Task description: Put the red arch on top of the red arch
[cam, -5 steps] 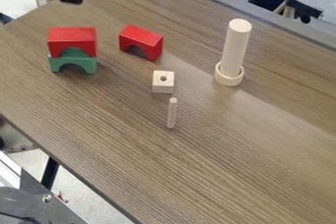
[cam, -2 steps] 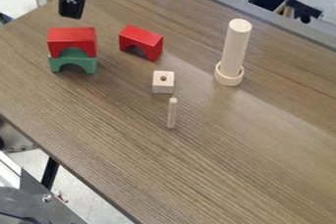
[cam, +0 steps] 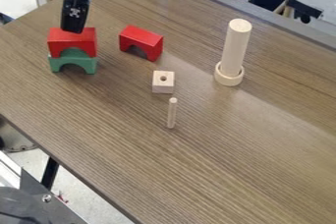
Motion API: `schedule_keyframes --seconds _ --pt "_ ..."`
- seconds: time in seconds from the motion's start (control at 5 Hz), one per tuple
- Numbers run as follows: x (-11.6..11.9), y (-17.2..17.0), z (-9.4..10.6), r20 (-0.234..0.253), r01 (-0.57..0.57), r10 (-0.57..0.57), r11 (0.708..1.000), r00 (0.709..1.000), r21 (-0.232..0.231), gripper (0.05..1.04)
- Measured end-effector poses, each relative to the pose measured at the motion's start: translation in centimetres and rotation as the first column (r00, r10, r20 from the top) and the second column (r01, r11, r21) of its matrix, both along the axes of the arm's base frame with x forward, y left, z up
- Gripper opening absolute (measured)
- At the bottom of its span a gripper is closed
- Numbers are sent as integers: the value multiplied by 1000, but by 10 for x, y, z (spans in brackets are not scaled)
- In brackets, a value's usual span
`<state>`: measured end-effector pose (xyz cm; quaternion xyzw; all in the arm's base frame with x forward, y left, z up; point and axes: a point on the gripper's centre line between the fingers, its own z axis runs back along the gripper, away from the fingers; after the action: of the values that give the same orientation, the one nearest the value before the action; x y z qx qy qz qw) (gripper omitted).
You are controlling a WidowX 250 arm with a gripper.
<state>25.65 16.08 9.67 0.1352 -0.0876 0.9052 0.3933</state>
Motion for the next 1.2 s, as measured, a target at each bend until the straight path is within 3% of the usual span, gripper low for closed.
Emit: schedule_keyframes --seconds 0.4,0.6,1.2 --pt "-10 5 -9 -69 -55 53 998 996 -32 998" --pt "-13 5 -9 -80 -68 65 997 995 -40 998" --pt "-15 9 -37 -122 -123 117 991 986 -44 958"
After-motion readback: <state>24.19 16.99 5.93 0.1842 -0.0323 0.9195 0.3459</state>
